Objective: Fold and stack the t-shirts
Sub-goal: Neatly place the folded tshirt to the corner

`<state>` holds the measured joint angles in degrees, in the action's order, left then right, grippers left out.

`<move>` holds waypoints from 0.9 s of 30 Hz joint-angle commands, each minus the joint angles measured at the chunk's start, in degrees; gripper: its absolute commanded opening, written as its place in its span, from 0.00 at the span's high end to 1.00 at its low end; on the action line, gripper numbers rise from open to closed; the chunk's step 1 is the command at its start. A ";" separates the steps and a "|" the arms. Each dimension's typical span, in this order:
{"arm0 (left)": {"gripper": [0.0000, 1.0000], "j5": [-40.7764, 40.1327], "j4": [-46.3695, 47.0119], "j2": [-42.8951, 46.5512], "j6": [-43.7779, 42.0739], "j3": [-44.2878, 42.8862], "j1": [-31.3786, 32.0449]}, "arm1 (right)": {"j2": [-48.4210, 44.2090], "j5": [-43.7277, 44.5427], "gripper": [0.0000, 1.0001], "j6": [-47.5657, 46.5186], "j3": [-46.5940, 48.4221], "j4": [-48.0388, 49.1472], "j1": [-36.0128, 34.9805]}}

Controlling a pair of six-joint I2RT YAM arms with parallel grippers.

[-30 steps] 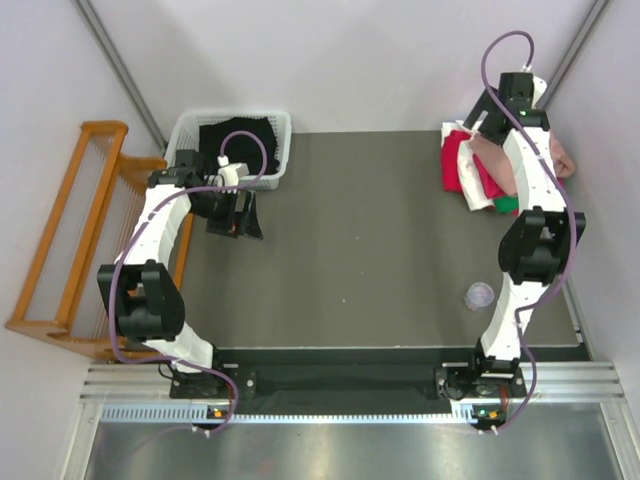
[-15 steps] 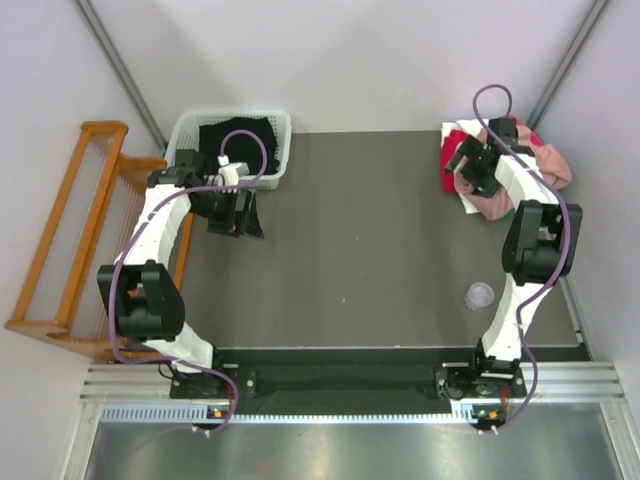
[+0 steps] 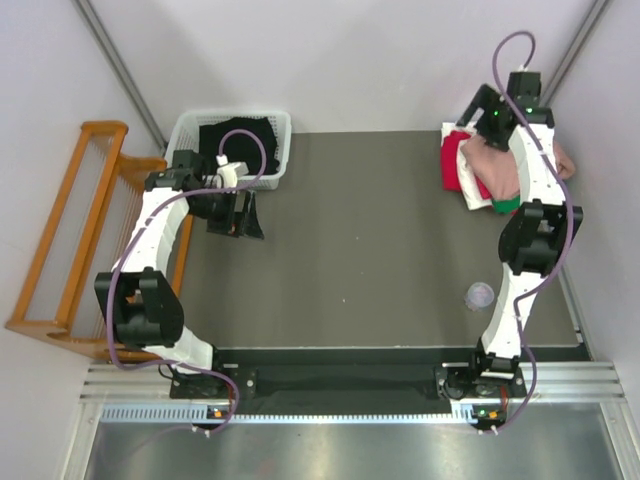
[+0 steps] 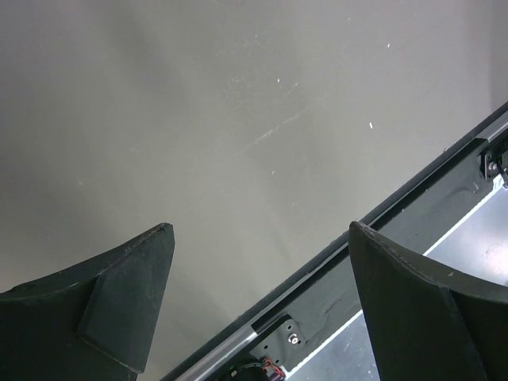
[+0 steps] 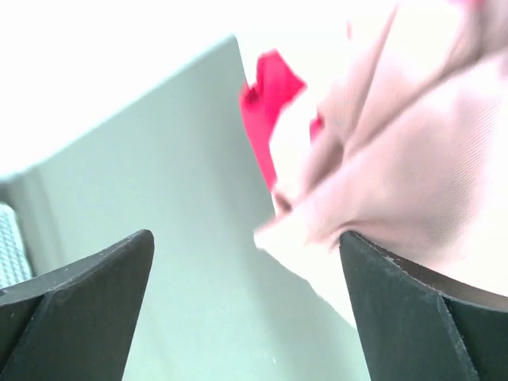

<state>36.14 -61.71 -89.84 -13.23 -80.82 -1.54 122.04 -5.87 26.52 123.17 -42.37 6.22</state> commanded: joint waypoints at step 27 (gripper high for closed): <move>0.05 -1.16 -1.92 4.94 -1.44 2.15 -0.48 | 7.43 -4.78 0.00 -2.26 9.37 8.17 6.27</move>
<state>34.87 -62.24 -88.20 -13.65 -79.07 -1.80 129.19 -9.85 26.50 133.86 -37.71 13.02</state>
